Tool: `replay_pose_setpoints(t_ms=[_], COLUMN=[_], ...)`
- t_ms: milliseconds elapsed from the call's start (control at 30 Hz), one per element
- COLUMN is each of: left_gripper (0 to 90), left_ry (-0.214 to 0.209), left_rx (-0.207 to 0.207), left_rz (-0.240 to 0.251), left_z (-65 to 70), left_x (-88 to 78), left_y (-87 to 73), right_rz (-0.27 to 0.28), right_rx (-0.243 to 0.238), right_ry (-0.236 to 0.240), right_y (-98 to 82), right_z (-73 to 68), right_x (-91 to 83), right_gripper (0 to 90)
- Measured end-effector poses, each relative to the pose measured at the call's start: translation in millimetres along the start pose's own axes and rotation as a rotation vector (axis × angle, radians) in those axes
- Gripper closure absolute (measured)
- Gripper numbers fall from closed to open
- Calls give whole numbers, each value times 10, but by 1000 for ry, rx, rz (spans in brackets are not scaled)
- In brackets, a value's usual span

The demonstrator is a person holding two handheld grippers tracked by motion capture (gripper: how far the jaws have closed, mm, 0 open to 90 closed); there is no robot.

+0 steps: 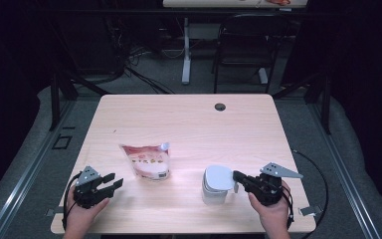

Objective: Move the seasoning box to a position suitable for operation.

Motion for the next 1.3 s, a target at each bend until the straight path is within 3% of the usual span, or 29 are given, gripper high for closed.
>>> replay_pose_setpoints(t_ms=[1300], left_gripper=[562], left_ry=[2], left_rx=[0], left_rz=[-1], left_z=[-1], left_x=[2], left_y=[1], right_rz=[-7], right_rx=[5], right_ry=[-16], right_y=[-32], right_z=[51], right_x=[-5], right_gripper=[900])
Point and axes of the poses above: each handheld gripper's, and its own axes: x roughly forward along the jaws, y roughly out of its top, z roughly to its right, the point moved 9 cm from there along x, roughly forward along the jaws, and after that the axes turned 2 degrees about y, right-handed, at the moved point
